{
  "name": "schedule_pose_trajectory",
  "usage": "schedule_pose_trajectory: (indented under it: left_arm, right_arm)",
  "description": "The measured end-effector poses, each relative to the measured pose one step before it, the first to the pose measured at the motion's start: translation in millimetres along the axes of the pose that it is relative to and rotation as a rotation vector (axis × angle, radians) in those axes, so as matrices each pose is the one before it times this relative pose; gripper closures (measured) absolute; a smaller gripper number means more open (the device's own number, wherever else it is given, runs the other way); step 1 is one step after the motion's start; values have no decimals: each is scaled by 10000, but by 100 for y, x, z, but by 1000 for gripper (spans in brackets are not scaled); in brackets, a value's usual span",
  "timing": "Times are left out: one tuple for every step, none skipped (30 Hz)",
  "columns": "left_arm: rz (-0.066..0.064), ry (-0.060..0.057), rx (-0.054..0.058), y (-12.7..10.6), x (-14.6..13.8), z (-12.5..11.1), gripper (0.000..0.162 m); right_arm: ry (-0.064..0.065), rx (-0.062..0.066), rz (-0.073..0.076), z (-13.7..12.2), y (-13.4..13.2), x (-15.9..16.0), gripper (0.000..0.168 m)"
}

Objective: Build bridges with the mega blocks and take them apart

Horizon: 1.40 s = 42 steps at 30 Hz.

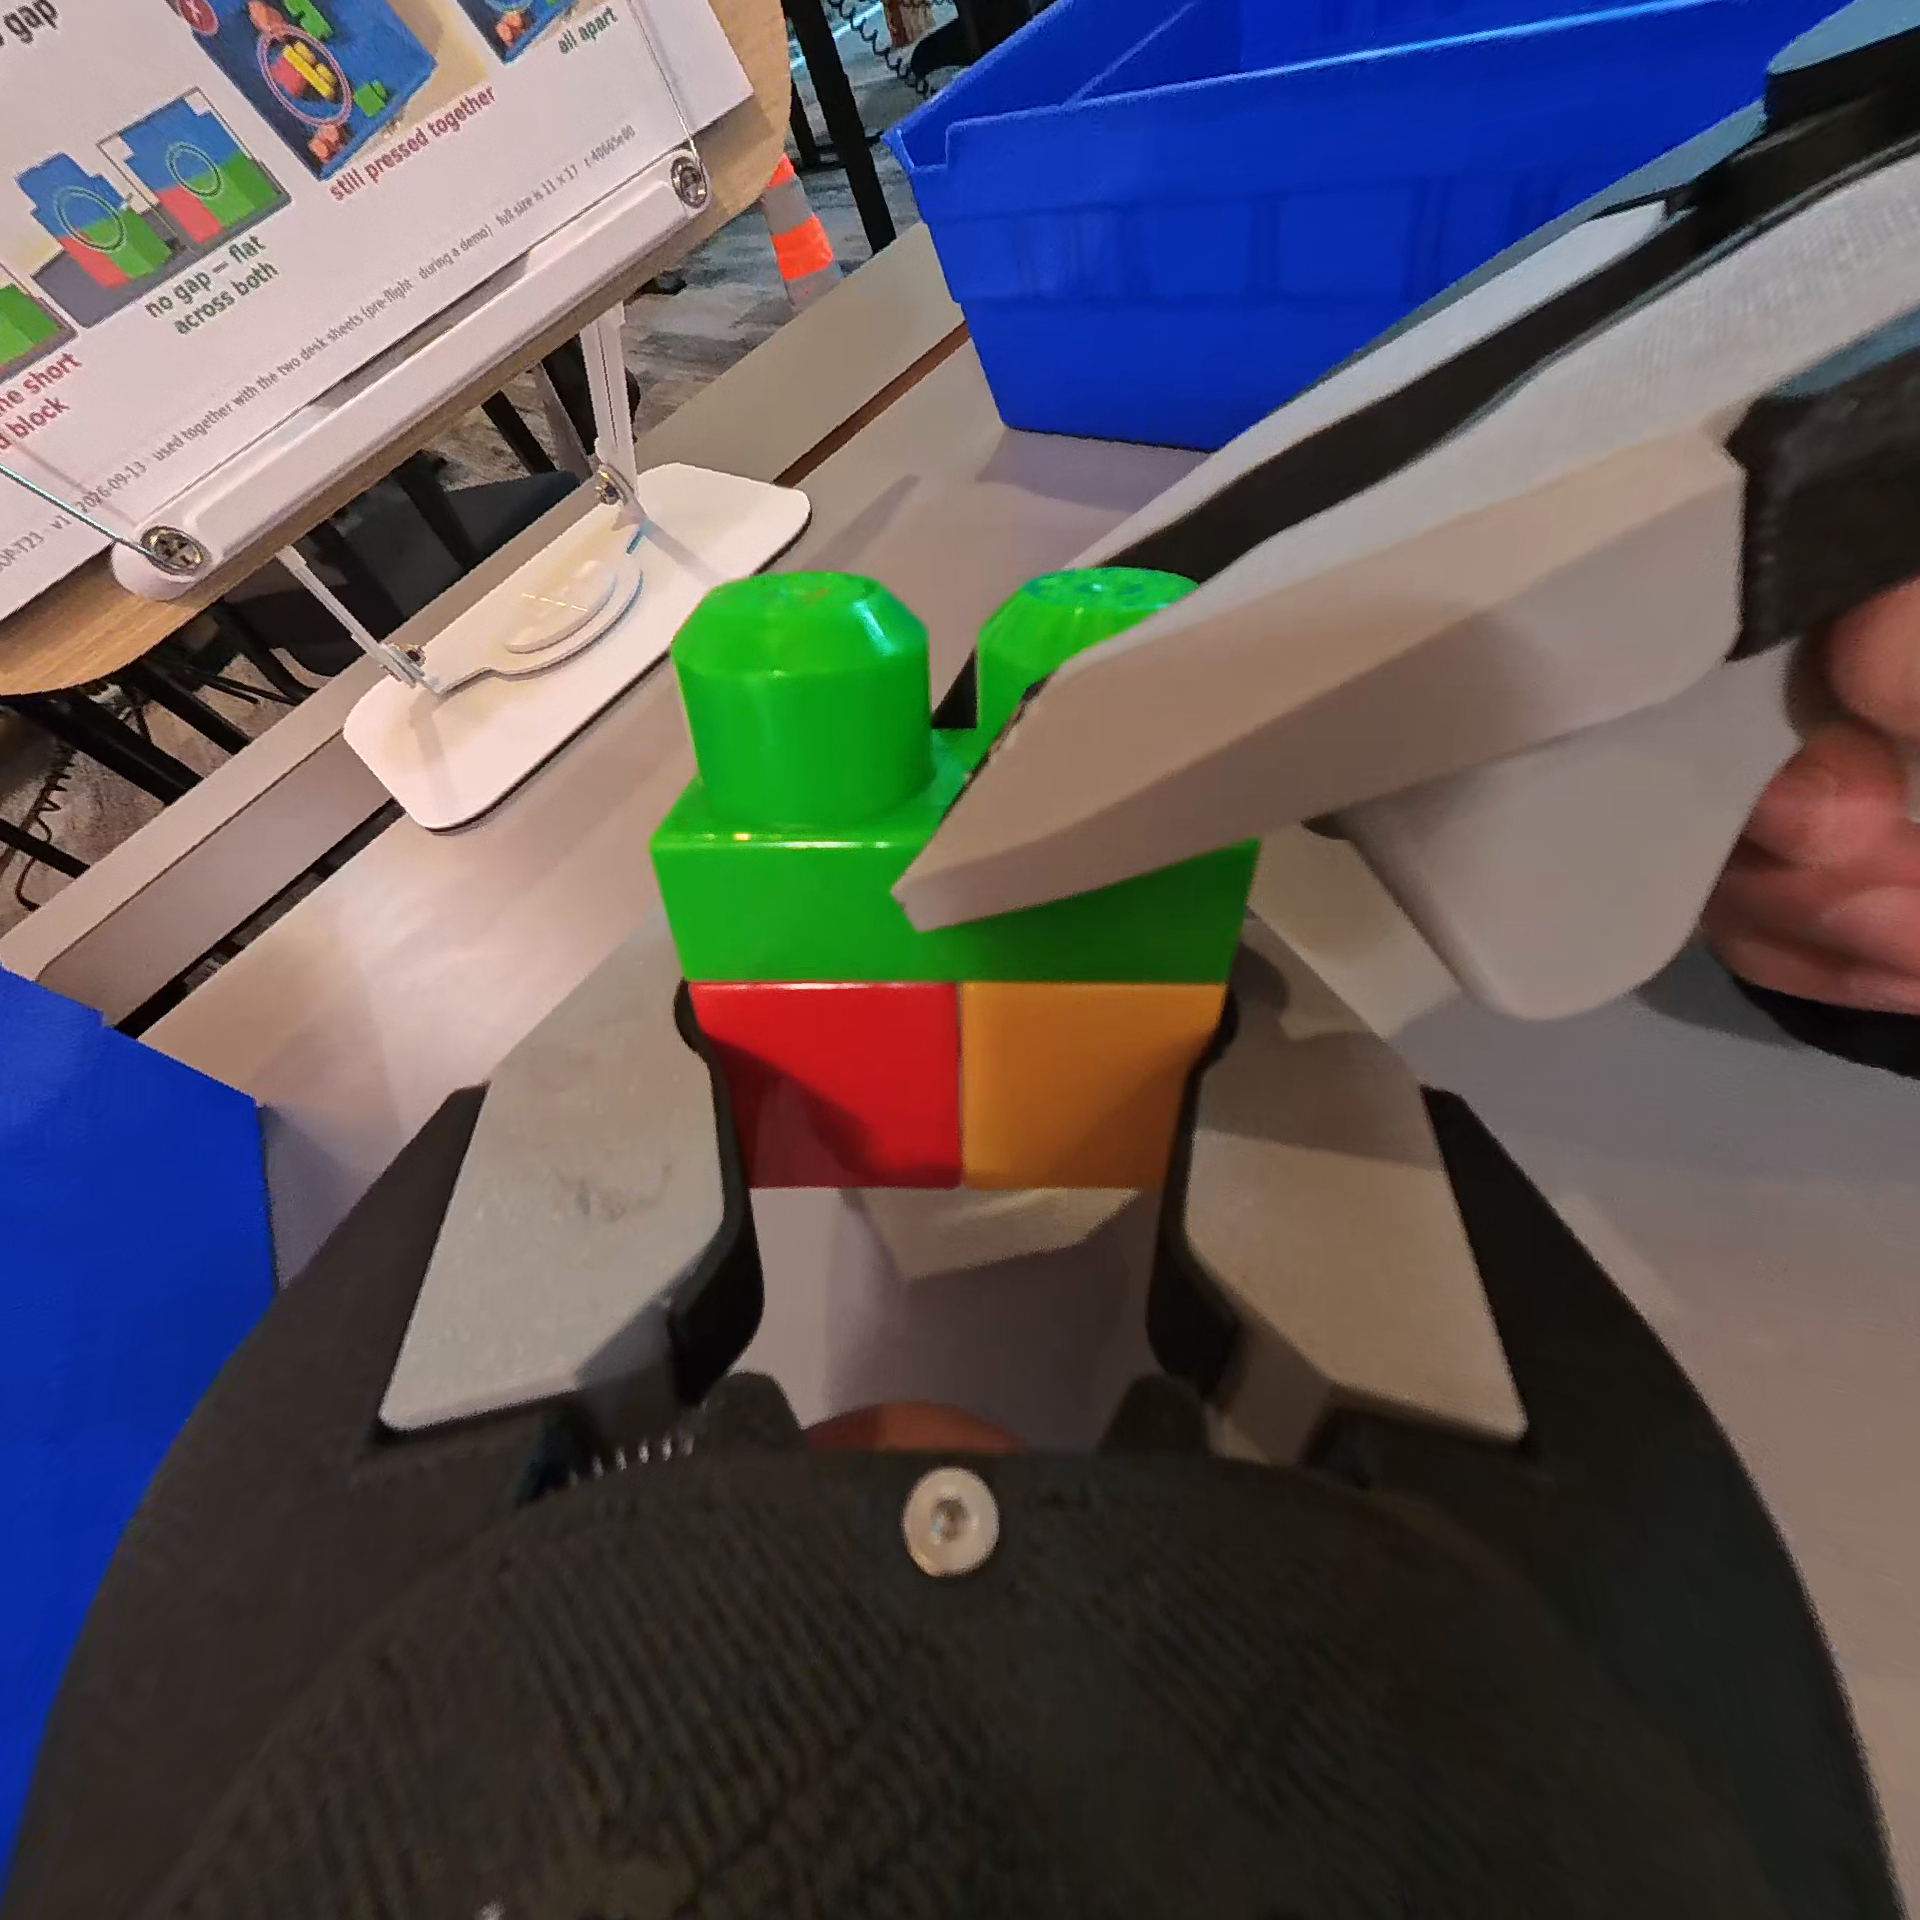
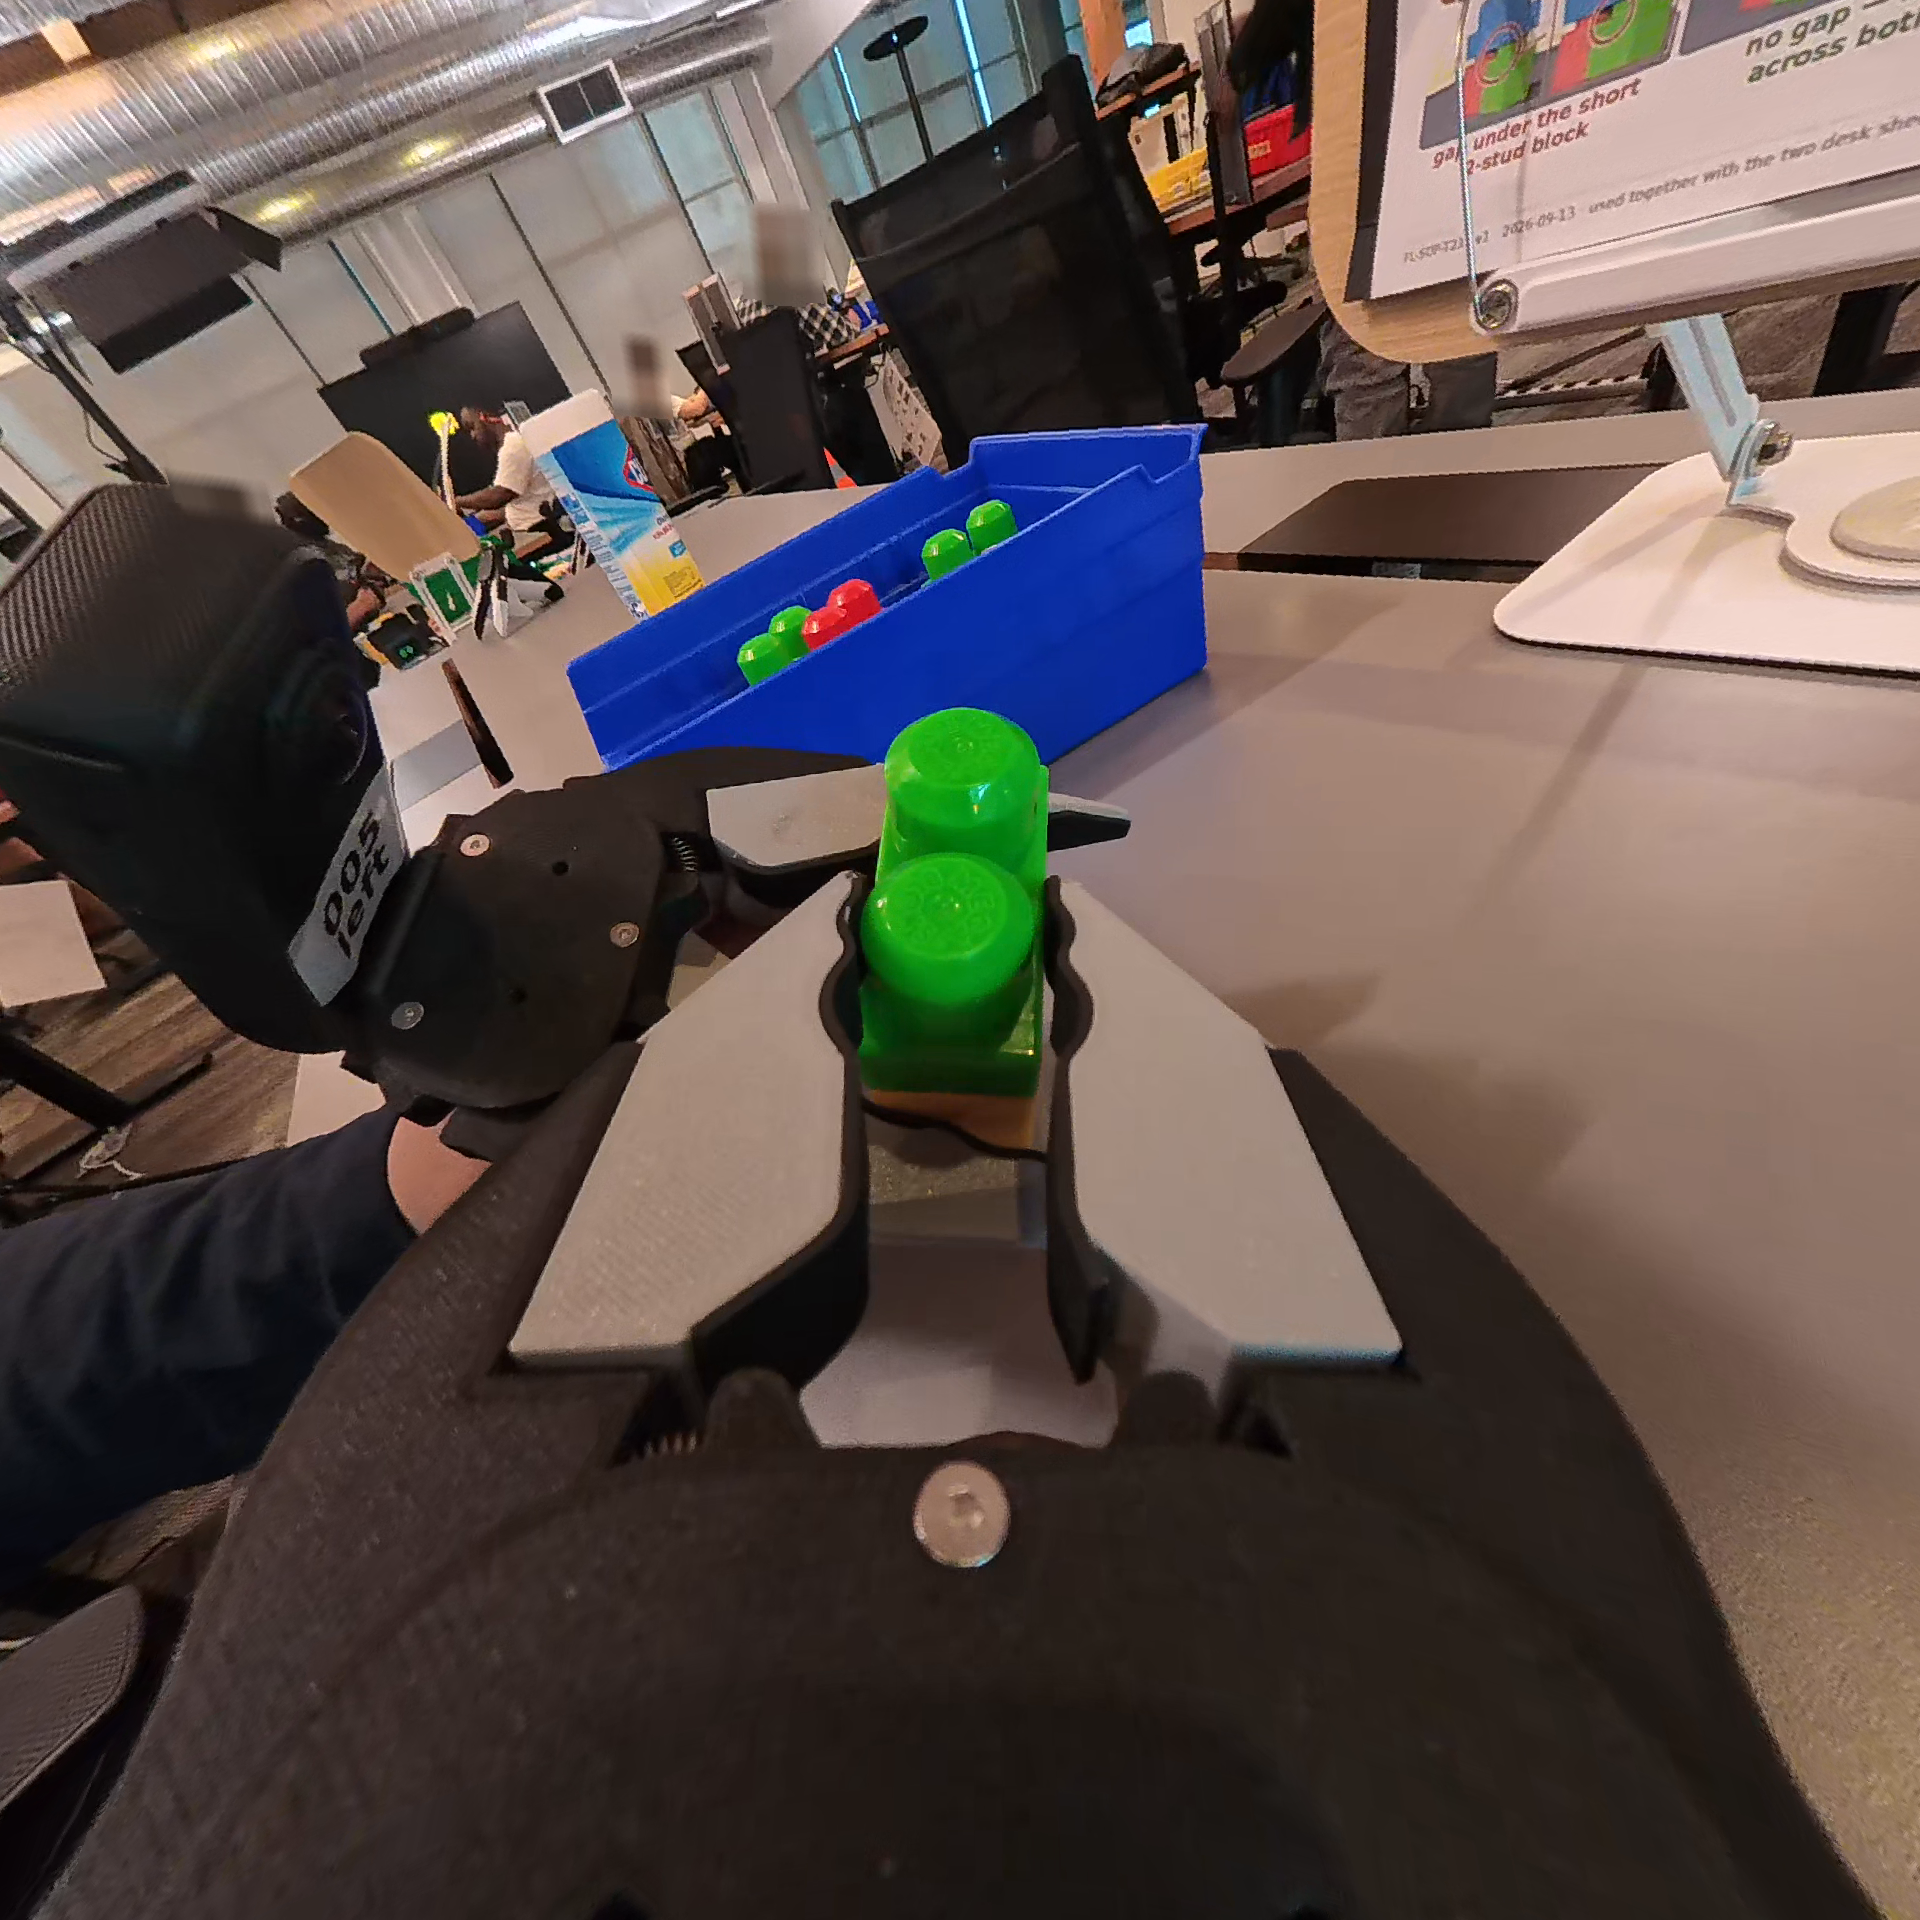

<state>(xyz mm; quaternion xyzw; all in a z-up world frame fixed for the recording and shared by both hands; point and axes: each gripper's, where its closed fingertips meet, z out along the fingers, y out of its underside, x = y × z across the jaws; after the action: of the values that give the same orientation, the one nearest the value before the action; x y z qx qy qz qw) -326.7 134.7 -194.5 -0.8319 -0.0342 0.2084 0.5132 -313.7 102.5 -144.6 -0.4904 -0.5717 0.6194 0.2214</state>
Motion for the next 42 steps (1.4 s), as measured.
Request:
schedule_pose_trajectory:
  left_arm:
    - [34, 18, 40, -38, -1, -10, 70]
    - [24, 16, 23, 7, -17, -2, 70]
    - [32, 10, 20, 32, -10, 11, 70]
    - [20, 29, 5, 66, 10, 36, 70]
    - [-3, 34, -22, 83, 19, 47, 69]
    - [-11, 22, -16, 52, 6, 27, 69]
    - [20, 8, 40, -45, 8, -5, 69]
    - [62, -32, 40, -50, -34, -32, 68]
    - [89, -85, 19, -40, -92, -33, 68]
    - [113, -84, 32, -63, -91, -32, 67]
    - [117, -87, 58, -91, -88, -48, 66]
    - [118, -105, 77, -117, -132, -53, 66]
    - [101, -121, 43, -50, -169, -46, 66]
    - [60, -98, 36, -45, -161, -38, 66]
    - [16, -84, 47, -70, -165, -64, 66]
    - [2, -72, 46, -69, -139, -65, 66]
    - [3, -31, 35, -55, -73, -52, 66]
    - [23, -2, 4, 3, -1, -11, 67]
    - [42, 14, -7, 22, 55, 3, 68]
    - [67, -11, -47, 62, 30, 16, 69]
    - [103, -21, -64, 91, 29, 30, 70]
    - [79, -28, -38, 56, 8, 13, 71]
    - [4, 17, -15, 36, 23, 9, 71]
    - [-45, 56, -42, 100, 57, 23, 71]
    - [-49, 52, -51, 92, 50, 43, 70]
    - [-61, 26, 18, -16, 30, 22, 70]
    - [-95, 78, 104, -166, 85, -6, 70]
    - [-118, 121, 148, -237, 121, -61, 70]
    - [-118, 103, 132, -216, 74, -77, 70]
    - [-95, 127, 81, -113, 103, -64, 70]
    - [-23, 77, 48, -49, 62, -43, 71]
    - [62, 16, 44, -48, 17, -20, 71]
    - [69, -32, 32, -78, -6, -17, 71]
    - [45, -41, 0, -57, -39, -30, 71]
    - [46, -29, -6, -21, -29, -41, 71]
    - [31, -3, 31, -52, -17, -31, 71]
    - [4, 13, 37, -37, 14, -13, 72]
    - [7, 6, -24, 46, 14, -2, 72]
    - [38, -11, -14, 32, -7, 10, 72]
    - [35, -9, 25, -32, 0, -4, 72]
    - [5, 7, 18, -32, 10, -3, 72]
    - [4, 4, -3, -15, 19, -4, 72]
  right_arm:
    - [-5, 3, 1, -16, -8, -19, 138]
    - [-4, -7, 21, 14, 13, -8, 138]
    - [-9, -13, 38, 16, 36, 16, 137]
    - [-8, -20, 53, 26, 56, 31, 138]
    - [-8, -16, 55, 25, 56, 43, 138]
    - [-21, -1, 44, 14, 37, 7, 138]
    - [-21, 11, 30, 0, -2, -26, 138]
    - [-20, 14, 1, -29, -35, -58, 138]
    - [-12, 17, -30, -33, -52, -68, 138]
    - [-10, 22, -43, -40, -76, -93, 138]
    - [-16, 26, -38, -49, -73, -97, 138]
    - [-11, 35, -36, -56, -85, -88, 138]
    - [3, 26, -38, -54, -77, -62, 138]
    - [8, 17, -42, -53, -76, -27, 138]
    - [8, 20, -40, -45, -67, -8, 138]
    - [-2, 19, -27, -44, -55, -3, 138]
    - [-15, 4, -5, -24, -38, -7, 138]
    - [-9, -18, 10, -16, 10, 22, 138]
    - [-6, -29, 0, 10, 36, 21, 138]
    - [-1, -43, -26, 30, 73, 20, 138]
    - [10, -58, -32, 41, 90, 40, 138]
    - [9, -39, -18, 19, 67, 33, 138]
    - [1, -20, 0, 24, 45, 29, 138]
    - [2, -38, 12, 32, 58, 43, 138]
    - [6, -45, 16, 42, 77, 46, 138]
    - [8, -13, 9, 24, 32, 41, 138]
    - [21, -11, -12, 22, 32, 36, 138]
    - [26, -34, -45, 30, 41, 4, 138]
    - [4, -37, -62, 43, 52, -40, 138]
    - [-21, -14, -38, 12, 10, -75, 138]
    - [-38, -1, 13, -4, -17, -69, 138]
    - [-17, 0, 38, -39, -12, -29, 138]
    - [-1, 40, 18, -48, -51, -22, 138]
    - [0, 37, -29, -42, -53, -33, 138]
    - [-11, -13, -34, -10, -19, -37, 138]
    - [-16, -30, -8, -8, -18, -37, 138]
    - [-7, -9, 8, -14, -9, -14, 138]
    - [1, -13, 5, 6, 27, -2, 138]
    - [-9, -21, 4, 7, 28, 10, 138]
    - [-22, -12, 25, -7, 6, 9, 138]
    - [-25, -10, 46, -24, 1, 2, 138]
    - [-24, -10, 43, -18, -11, 8, 138]
